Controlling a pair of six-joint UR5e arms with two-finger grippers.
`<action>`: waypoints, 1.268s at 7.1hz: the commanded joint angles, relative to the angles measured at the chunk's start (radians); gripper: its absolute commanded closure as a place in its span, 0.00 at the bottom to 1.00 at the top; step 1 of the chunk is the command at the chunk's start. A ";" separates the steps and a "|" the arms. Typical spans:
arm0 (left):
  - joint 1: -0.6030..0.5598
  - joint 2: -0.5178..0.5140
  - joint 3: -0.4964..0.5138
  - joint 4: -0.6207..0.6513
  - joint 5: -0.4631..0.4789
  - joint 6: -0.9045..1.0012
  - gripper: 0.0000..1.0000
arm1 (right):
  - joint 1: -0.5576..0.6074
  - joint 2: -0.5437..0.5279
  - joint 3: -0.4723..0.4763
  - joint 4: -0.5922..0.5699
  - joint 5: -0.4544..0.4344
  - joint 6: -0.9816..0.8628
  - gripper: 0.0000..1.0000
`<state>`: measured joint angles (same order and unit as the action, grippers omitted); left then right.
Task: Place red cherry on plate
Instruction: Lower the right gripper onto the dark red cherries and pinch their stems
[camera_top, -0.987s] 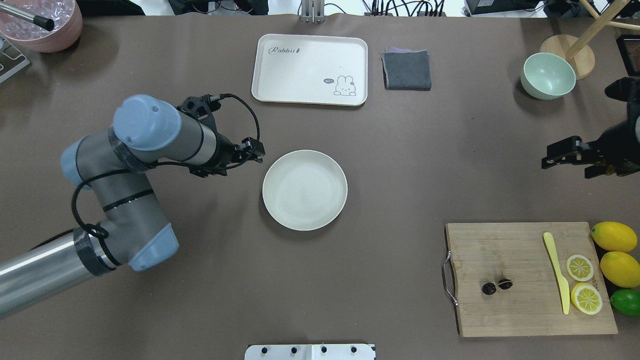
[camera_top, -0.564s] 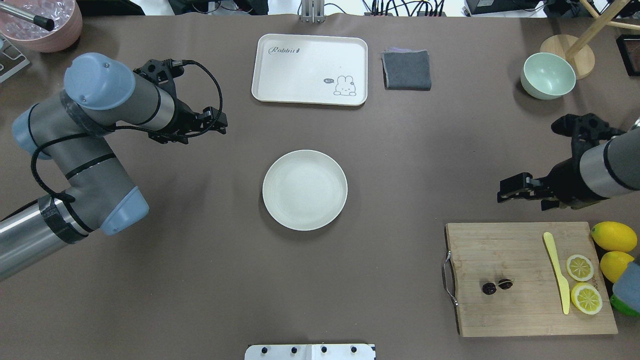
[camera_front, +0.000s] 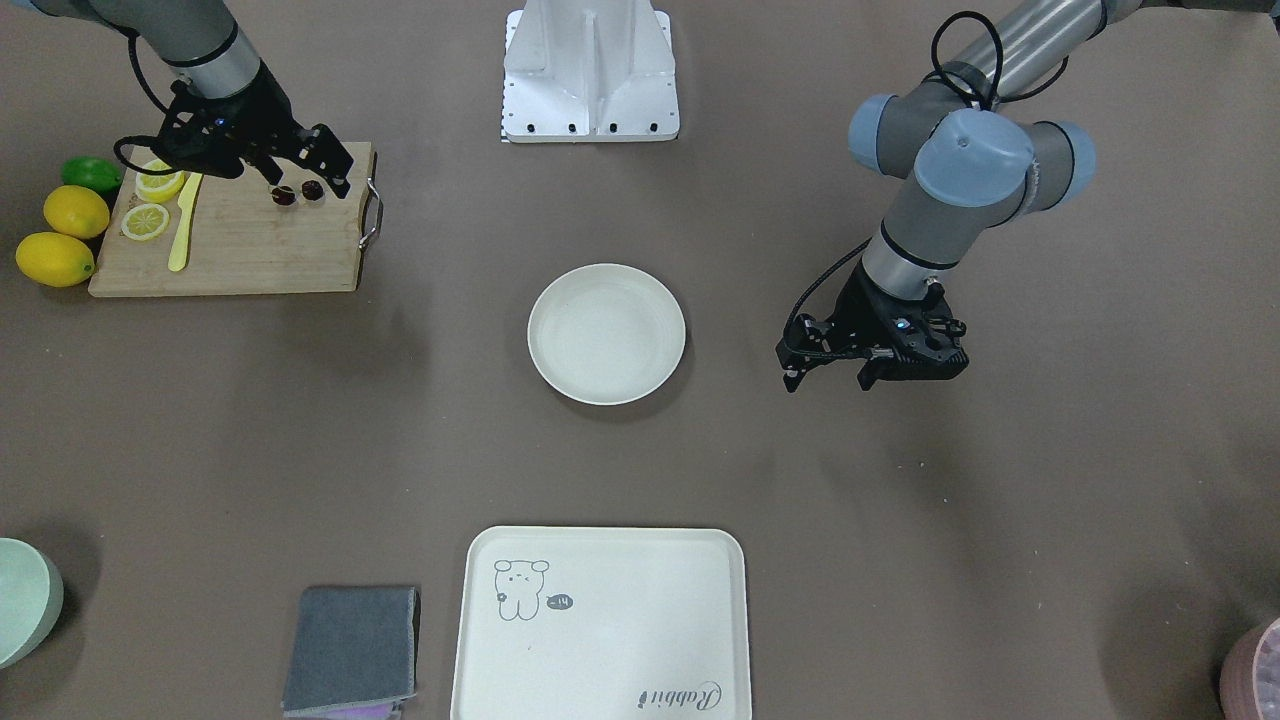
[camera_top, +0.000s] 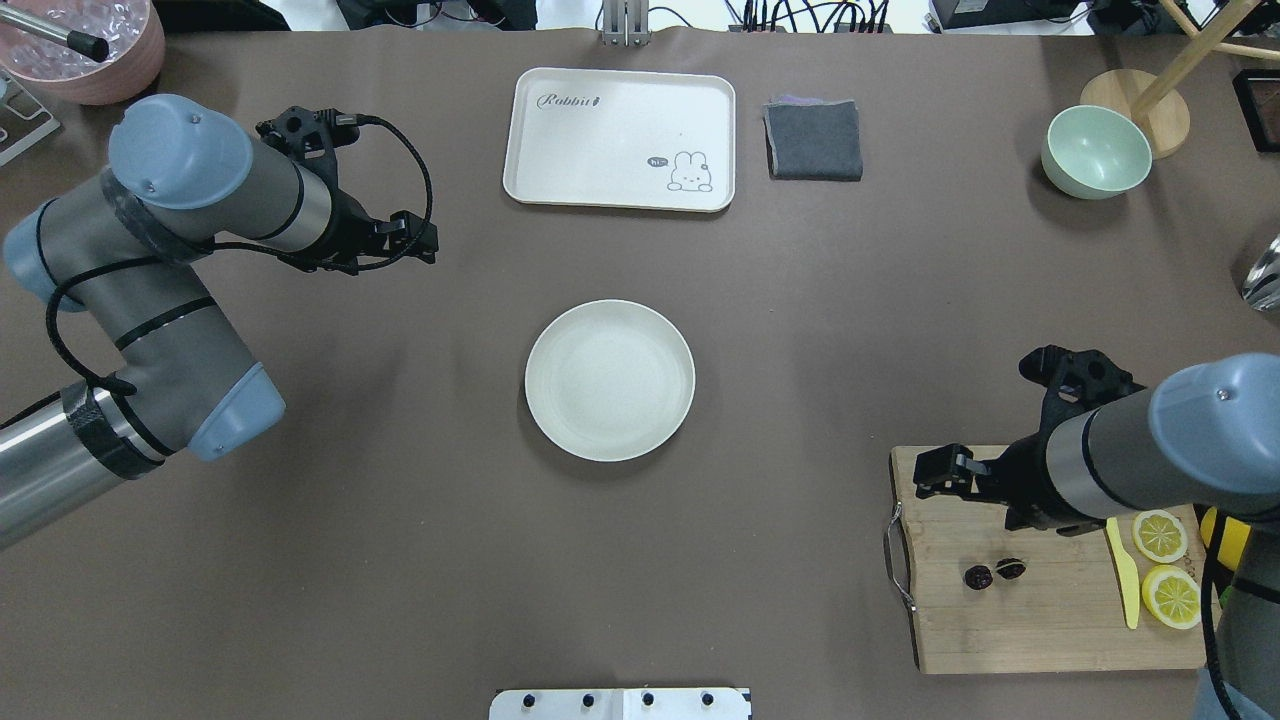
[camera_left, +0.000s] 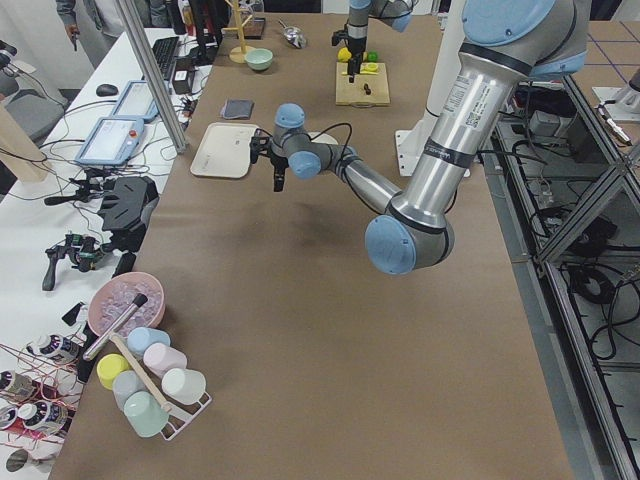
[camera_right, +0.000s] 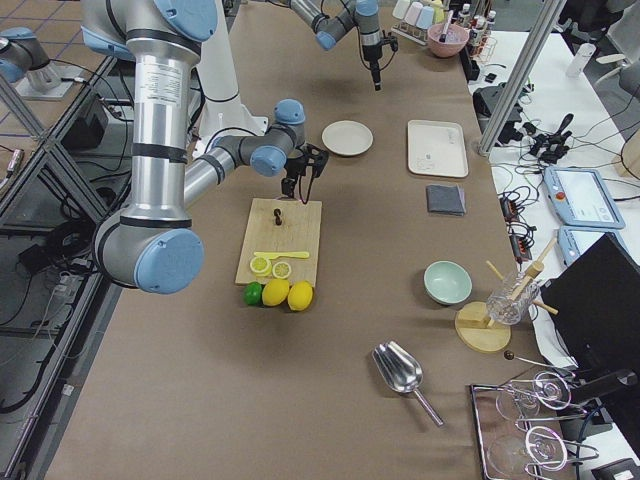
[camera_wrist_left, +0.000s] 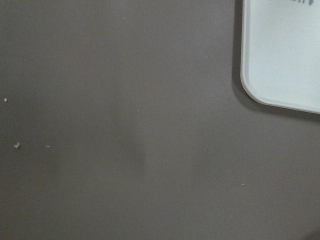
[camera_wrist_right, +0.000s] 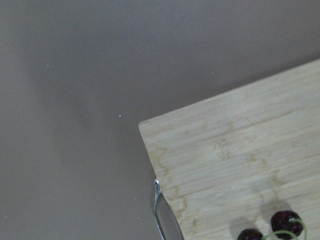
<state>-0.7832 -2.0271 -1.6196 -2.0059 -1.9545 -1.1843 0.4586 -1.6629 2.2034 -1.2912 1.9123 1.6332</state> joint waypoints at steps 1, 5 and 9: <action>-0.008 0.001 -0.003 -0.001 0.003 0.002 0.02 | -0.150 0.000 0.009 -0.003 -0.122 0.239 0.01; -0.007 0.001 -0.006 -0.001 0.072 0.000 0.02 | -0.172 -0.053 0.003 -0.011 -0.153 0.358 0.04; -0.005 -0.001 -0.008 -0.002 0.074 0.000 0.02 | -0.166 -0.064 -0.005 -0.056 -0.153 0.359 0.03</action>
<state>-0.7886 -2.0297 -1.6262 -2.0078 -1.8822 -1.1841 0.2917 -1.7305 2.2028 -1.3357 1.7595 1.9912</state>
